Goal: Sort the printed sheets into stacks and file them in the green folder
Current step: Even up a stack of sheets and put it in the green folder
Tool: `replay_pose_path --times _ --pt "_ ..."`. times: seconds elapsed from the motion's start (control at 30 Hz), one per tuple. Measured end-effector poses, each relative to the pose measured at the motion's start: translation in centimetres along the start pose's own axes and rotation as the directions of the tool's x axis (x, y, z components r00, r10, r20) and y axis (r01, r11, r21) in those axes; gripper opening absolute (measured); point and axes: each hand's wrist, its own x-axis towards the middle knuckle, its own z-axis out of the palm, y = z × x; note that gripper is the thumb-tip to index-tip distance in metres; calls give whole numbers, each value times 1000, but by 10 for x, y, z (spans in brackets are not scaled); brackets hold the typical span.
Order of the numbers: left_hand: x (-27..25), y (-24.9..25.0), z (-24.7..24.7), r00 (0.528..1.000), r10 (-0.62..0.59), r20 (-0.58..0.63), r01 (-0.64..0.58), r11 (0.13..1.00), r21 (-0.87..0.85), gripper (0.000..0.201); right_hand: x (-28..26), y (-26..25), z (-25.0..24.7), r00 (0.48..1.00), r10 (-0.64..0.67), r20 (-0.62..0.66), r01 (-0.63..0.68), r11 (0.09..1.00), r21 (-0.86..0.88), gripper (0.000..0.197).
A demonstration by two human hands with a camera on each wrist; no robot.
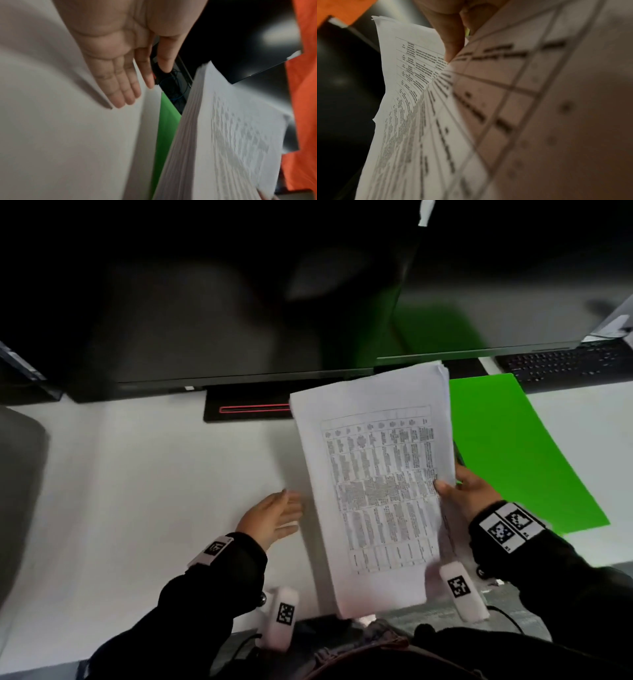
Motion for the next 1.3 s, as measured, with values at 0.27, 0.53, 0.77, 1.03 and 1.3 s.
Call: replay_pose_path --times 0.27,0.53,0.77,1.03,1.3 --pt "19 -21 64 988 -146 -53 139 983 -124 35 30 42 -71 979 125 -160 -114 990 78 26" --pt "20 -31 99 980 -184 -77 171 974 -148 34 39 64 -72 981 193 -11 -192 978 80 20" --pt "9 -36 103 991 -63 -119 85 977 194 8 30 69 -67 975 205 85 -214 970 112 18" --pt "-23 -27 46 945 272 -182 -121 808 577 11 30 72 -41 976 208 66 -216 958 188 24" --pt "-72 -19 -84 839 272 -470 171 689 705 47 33 53 -21 984 175 -8 -174 982 69 17"
